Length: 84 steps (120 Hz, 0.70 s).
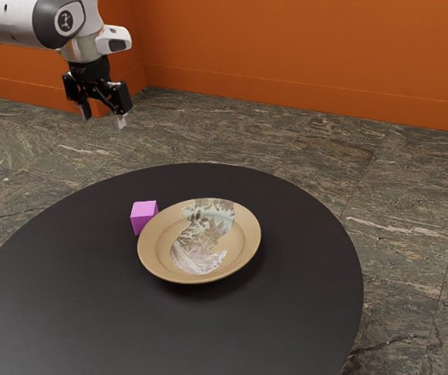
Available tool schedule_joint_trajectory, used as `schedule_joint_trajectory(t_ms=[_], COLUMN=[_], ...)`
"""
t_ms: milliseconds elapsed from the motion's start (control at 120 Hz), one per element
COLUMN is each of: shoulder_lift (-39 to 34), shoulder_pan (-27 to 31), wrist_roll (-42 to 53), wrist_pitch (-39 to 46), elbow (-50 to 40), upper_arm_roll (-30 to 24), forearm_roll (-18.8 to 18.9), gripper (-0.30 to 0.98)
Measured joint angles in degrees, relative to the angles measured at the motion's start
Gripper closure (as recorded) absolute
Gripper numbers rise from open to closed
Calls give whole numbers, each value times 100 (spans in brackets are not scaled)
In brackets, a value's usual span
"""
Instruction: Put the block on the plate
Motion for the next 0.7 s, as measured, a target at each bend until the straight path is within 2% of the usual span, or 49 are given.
schedule_joint_trajectory(t_ms=[375, 525, 700], shoulder_lift=[59, 557, 1733], shoulder_pan=[-18, 104, 192], wrist_roll=[53, -227, -705], wrist_pitch=[18, 60, 136], elbow=[34, 282, 1049], upper_arm_roll=[29, 52, 75], forearm_roll=[-26, -243, -350], gripper=[0, 0, 0])
